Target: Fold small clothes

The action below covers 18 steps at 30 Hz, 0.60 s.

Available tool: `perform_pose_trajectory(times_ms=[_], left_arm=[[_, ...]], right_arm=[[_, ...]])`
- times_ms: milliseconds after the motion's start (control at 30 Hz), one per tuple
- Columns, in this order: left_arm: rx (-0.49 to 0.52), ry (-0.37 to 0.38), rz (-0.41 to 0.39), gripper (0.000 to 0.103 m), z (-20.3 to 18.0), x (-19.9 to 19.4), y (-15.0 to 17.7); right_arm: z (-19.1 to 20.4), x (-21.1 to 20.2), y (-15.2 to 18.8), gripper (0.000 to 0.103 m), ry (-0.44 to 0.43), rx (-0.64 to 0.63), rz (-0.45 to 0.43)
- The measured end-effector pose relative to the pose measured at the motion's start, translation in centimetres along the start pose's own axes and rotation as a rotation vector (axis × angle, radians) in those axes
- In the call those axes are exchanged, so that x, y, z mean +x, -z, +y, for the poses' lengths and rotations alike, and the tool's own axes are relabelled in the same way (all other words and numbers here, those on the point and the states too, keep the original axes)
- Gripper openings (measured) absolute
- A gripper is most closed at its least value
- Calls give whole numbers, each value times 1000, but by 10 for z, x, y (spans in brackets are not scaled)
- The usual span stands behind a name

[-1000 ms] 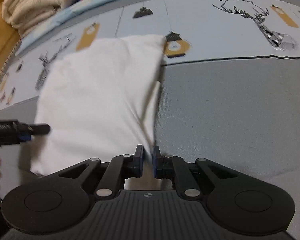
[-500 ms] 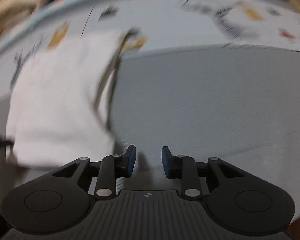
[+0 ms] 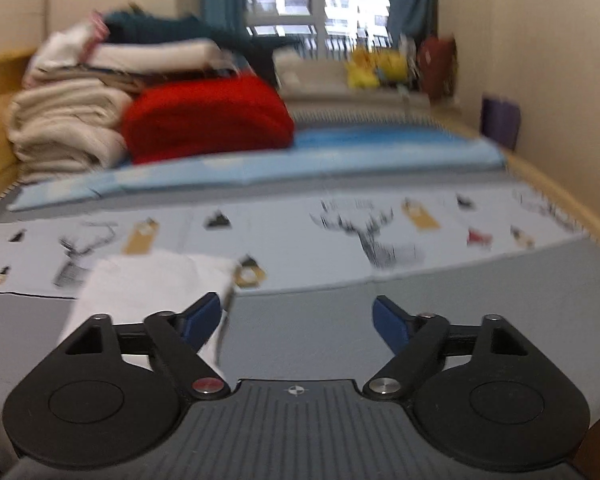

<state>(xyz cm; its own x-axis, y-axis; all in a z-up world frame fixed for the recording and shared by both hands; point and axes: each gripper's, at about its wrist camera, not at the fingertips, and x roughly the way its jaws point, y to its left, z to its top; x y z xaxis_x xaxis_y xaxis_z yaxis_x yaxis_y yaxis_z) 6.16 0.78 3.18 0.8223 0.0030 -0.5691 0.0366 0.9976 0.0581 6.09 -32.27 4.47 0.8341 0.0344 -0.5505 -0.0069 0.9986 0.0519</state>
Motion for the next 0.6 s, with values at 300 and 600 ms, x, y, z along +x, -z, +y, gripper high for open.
perform_pose_trajectory(times_ms=[300, 600], left_arm=[[-83, -96, 203, 103, -14, 12, 78], [-146, -75, 187, 103, -10, 21, 68]], right_arm=[[35, -12, 45, 89, -74, 41, 90], [70, 2, 48, 89, -100, -28, 139]])
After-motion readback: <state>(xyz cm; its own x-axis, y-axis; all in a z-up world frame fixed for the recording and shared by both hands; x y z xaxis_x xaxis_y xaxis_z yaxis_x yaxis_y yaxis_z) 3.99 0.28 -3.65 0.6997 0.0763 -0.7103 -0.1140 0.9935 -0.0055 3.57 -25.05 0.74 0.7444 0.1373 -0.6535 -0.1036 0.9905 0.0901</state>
